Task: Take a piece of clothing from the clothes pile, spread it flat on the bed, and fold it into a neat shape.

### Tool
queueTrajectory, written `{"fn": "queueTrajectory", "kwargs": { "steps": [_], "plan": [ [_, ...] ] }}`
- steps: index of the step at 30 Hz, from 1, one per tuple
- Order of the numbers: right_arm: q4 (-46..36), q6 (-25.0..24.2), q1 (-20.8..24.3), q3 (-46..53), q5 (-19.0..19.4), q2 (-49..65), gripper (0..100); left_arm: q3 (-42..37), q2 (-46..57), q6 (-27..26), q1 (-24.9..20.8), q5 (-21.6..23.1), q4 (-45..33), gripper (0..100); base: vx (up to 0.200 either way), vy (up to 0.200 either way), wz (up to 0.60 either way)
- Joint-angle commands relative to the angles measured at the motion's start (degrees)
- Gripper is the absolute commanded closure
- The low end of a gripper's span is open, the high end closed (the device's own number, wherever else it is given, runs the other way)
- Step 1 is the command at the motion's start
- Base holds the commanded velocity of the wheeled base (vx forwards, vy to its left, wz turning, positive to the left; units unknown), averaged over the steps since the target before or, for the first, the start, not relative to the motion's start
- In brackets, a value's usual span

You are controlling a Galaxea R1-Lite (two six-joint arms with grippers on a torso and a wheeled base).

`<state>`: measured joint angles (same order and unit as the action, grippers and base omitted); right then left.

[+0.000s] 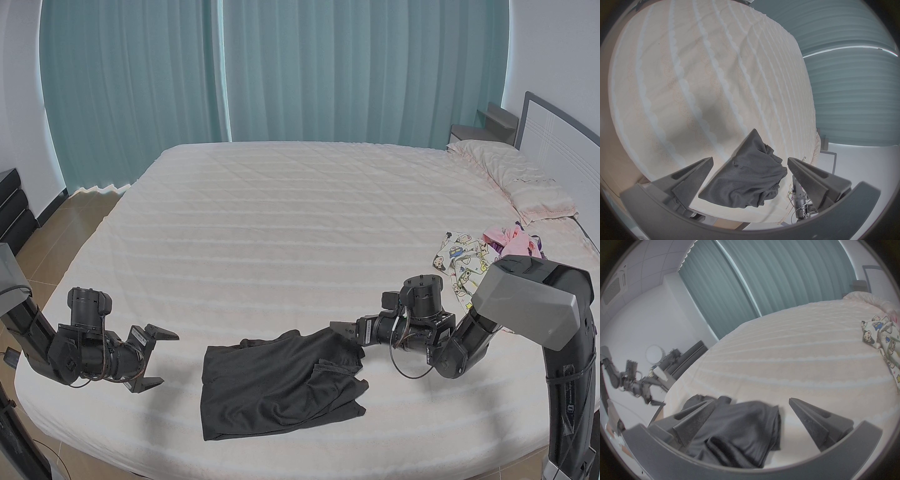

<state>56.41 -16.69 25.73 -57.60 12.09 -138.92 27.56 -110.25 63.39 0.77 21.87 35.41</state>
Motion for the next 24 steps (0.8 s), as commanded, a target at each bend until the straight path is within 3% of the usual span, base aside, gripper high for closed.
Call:
{"fn": "queueTrajectory", "kwargs": {
  "steps": [1,9,19,20,24],
  "plan": [
    [0.46,1.4,3.18,5.48,3.55,4.1,0,-0.14,-0.14,-0.02,0.02,0.01,0.09,0,0.0,0.0,0.0],
    [1.16,5.79,8.19,7.06,3.99,0.23,0,0.03,-0.31,-0.02,0.02,0.01,0.09,0,0.0,0.0,0.0],
    [1.25,9.22,8.81,7.33,3.64,-1.61,0,0.03,-0.4,-0.02,-0.06,0.01,0.09,0,0.0,0.0,0.0],
    [1.25,9.39,8.72,7.68,3.55,-1.44,100,0.03,-0.4,-0.02,0.02,0.01,0.09,0,0.0,0.0,0.0],
    [1.34,9.57,8.02,10.05,3.46,0.32,100,0.03,-0.4,-0.02,-0.06,0.01,0.09,0,0.0,0.0,0.0]
  ]
}}
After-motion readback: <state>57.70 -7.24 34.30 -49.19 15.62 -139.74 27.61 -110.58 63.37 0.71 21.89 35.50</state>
